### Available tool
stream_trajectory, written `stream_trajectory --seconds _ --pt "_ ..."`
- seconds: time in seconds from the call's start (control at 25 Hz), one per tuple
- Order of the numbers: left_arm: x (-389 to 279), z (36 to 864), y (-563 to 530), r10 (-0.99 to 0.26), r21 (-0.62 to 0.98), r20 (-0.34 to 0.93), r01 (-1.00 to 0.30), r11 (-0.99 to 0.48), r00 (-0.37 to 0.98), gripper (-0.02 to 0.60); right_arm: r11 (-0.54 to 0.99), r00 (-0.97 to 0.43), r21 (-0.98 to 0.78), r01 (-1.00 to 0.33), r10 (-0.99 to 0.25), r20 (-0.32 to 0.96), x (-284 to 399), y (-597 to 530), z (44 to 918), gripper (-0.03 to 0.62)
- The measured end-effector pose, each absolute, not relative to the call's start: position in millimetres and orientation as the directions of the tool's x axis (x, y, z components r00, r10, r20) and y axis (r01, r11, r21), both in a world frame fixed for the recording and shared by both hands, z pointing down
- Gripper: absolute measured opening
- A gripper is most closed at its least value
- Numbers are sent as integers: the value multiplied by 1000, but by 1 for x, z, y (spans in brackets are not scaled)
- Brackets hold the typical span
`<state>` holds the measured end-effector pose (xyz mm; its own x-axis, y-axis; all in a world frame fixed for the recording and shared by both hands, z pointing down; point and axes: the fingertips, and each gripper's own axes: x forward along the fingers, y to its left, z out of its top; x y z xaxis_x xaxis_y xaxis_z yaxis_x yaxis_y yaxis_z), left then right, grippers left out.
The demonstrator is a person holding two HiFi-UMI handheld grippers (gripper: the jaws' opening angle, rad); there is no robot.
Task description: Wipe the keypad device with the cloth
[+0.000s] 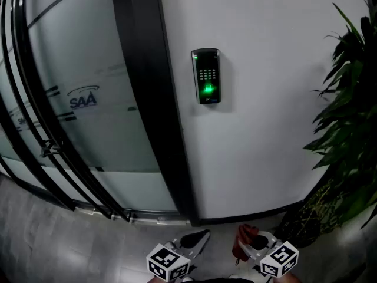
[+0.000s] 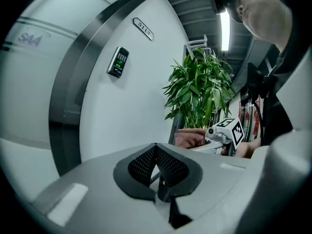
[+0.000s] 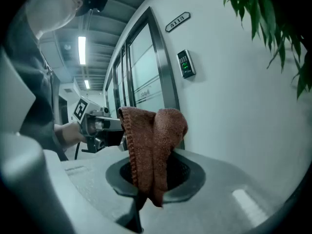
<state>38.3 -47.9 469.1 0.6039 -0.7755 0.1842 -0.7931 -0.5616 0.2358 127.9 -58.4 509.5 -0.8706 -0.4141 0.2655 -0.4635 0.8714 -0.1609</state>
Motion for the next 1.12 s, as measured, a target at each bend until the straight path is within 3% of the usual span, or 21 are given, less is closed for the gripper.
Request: stream_trajectory --seconds 0.56,0.84,1.12 --pt "109 488 -50 -806 269 216 -827 -493 551 17 905 -895 -166 -392 -333 297 191 -81 522 55" --pt "87 496 -62 -829 241 233 -856 -457 508 17 907 -907 -196 -372 -311 284 177 -91 531 55" --pt "53 488 -95 -791 252 212 -814 -523 574 17 889 -885 -170 -425 -369 285 139 -116 527 55"
